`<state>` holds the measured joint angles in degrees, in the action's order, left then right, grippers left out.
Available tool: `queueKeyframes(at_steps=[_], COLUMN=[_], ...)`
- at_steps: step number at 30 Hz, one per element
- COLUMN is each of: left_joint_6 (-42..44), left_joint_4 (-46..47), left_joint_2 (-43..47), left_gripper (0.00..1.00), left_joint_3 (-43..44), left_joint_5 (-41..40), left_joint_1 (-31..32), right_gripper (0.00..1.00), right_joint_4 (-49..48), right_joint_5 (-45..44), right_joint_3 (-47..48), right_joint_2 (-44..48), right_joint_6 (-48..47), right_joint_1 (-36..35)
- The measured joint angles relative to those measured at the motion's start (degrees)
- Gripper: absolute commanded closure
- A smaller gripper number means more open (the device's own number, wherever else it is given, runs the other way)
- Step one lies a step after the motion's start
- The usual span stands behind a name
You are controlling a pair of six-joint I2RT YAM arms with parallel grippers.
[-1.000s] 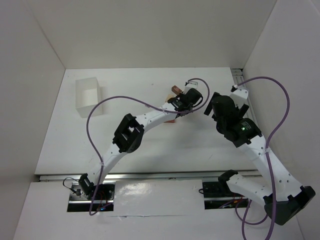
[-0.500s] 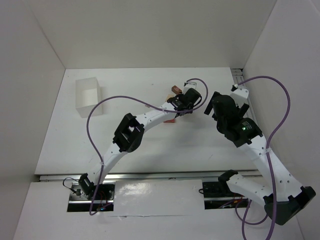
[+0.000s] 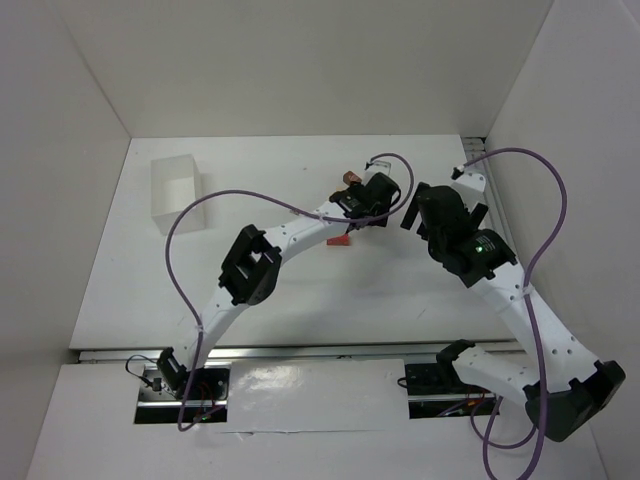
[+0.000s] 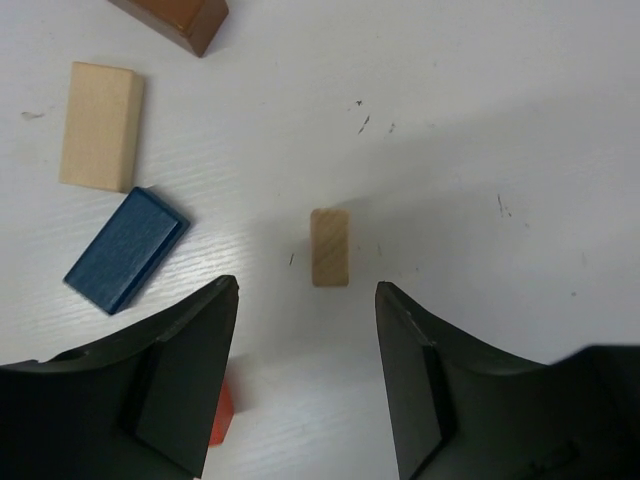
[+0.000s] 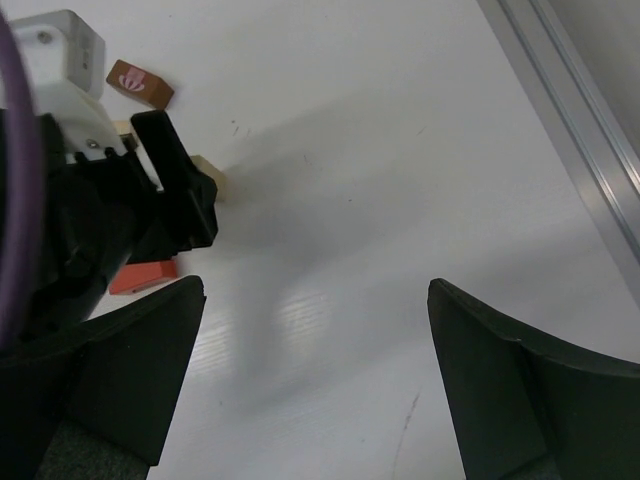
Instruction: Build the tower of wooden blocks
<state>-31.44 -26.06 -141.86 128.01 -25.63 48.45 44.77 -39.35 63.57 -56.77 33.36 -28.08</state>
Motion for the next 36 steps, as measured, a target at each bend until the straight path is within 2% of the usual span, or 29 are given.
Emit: queueKeyframes(at_steps=[5,11,16,21,24,30,36], left_joint_6=[0.17,0.44,1.29,1.05,0.11,-1.57,-2.03], left_joint_4=[-1.53,-1.7,-3.3,-7.93,-8.83,-11.45,-11.61], left_joint_2=[9.84,22.95,24.33,23.21,24.87,36.0,48.63], left_gripper=[0.3,0.3,0.29,0.27,0.27,0.27,0.26], left_joint_3=[-6.73,-14.38,-15.26,-15.89,-20.39,-35.67,-42.58], left_joint_5=[0.52,3.65,6.21,9.53,9.7,9.84,9.7], left_joint_1=[-1.14,-7.28,-13.11,-18.47,-21.97,-28.89,-29.18], right_gripper=[0.0,0.0,0.03,0.07,0.08,0.12,0.15], right_joint_4=[-1.57,-4.85,-7.98,-10.73,-12.39,-13.38,-12.81], right_joint_5=[2.25,5.68,9.73,15.28,17.9,18.78,18.71], right_joint_3=[0.31,0.81,2.14,9.62,15.32,30.4,40.39], right_joint_2=[-2.32,-4.26,-7.48,-19.63,-28.83,-49.9,-64.87], right_joint_6=[-0.76,-1.22,-1.97,-4.31,-5.84,-6.97,-7.34], right_joint_1=[0.11,0.48,0.5,0.61,0.55,-0.24,-0.44])
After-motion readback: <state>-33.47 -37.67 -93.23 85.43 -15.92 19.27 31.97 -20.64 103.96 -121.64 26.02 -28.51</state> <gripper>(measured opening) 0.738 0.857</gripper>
